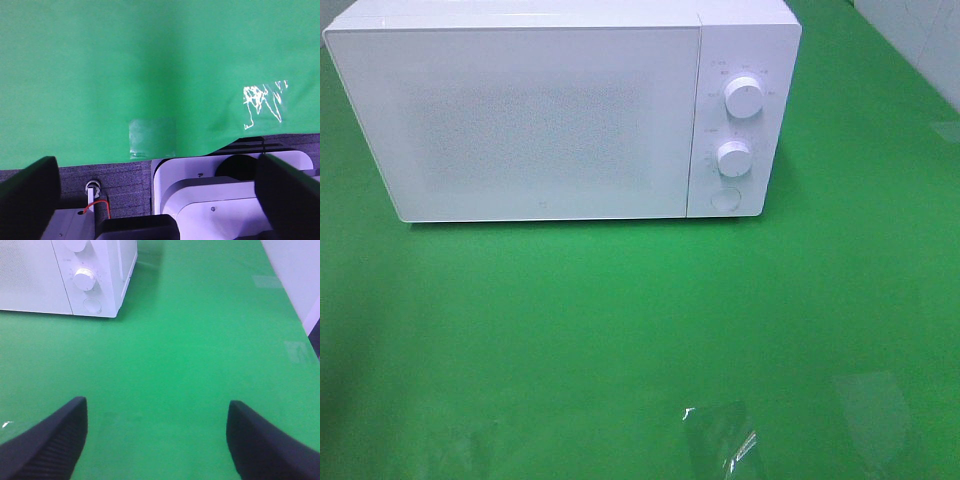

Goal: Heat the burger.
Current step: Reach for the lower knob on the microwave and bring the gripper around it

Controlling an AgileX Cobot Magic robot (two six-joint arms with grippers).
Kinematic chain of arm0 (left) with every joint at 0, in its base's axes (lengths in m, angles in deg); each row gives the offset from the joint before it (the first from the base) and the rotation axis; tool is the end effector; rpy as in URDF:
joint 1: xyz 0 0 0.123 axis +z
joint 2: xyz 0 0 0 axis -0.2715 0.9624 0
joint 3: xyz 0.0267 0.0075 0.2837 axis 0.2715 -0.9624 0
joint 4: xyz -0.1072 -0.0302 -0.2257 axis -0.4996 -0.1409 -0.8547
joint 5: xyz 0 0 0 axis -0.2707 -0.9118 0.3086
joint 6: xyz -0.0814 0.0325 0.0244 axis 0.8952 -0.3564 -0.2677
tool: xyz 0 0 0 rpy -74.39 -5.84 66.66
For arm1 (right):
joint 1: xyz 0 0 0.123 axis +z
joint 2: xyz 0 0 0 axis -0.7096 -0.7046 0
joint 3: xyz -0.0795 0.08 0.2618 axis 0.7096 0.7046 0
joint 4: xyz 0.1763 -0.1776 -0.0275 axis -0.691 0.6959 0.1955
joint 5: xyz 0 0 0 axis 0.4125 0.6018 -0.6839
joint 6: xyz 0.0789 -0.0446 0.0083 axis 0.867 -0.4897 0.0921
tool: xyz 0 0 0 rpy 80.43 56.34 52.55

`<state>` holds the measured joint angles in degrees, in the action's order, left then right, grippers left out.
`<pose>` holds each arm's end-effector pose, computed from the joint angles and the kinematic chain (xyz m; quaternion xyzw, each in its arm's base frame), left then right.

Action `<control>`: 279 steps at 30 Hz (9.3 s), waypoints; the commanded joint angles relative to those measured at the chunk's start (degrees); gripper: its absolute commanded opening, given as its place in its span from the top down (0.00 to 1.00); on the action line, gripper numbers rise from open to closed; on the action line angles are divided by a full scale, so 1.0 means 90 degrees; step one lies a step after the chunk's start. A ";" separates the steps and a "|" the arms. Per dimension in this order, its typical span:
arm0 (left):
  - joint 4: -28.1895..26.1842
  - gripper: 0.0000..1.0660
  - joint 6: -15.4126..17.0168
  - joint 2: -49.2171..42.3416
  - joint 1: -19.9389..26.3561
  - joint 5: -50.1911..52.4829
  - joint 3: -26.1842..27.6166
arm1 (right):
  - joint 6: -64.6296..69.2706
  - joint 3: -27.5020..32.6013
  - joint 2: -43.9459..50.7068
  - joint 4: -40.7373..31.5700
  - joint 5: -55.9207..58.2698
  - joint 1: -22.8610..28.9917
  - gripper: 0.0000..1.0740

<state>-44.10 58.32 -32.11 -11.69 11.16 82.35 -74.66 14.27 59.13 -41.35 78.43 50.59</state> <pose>0.1468 -0.0008 0.2826 0.0089 0.9904 -0.0526 0.1275 -0.0012 -0.0039 0.2834 -0.0246 0.8286 0.0111 0.5591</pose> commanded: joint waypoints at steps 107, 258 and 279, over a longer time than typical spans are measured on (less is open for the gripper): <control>0.0146 0.08 0.0057 -0.6373 0.0025 0.0872 -0.1585 | 0.0255 -0.0134 0.0032 -0.0019 -0.0185 -0.0051 0.32; 0.0159 0.08 0.0057 -0.6334 0.0025 0.0872 -0.1585 | -0.2419 -0.1547 -1.2732 -0.5195 -1.3993 0.3915 0.29; 0.0159 0.08 0.0057 -0.6334 0.0025 0.0872 -0.1585 | -0.2209 -0.2222 -1.3363 -0.4724 -1.3509 0.3501 0.29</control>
<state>-42.61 58.38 -88.09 -11.69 18.33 68.03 -94.77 -5.10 -61.13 -85.29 -43.55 82.39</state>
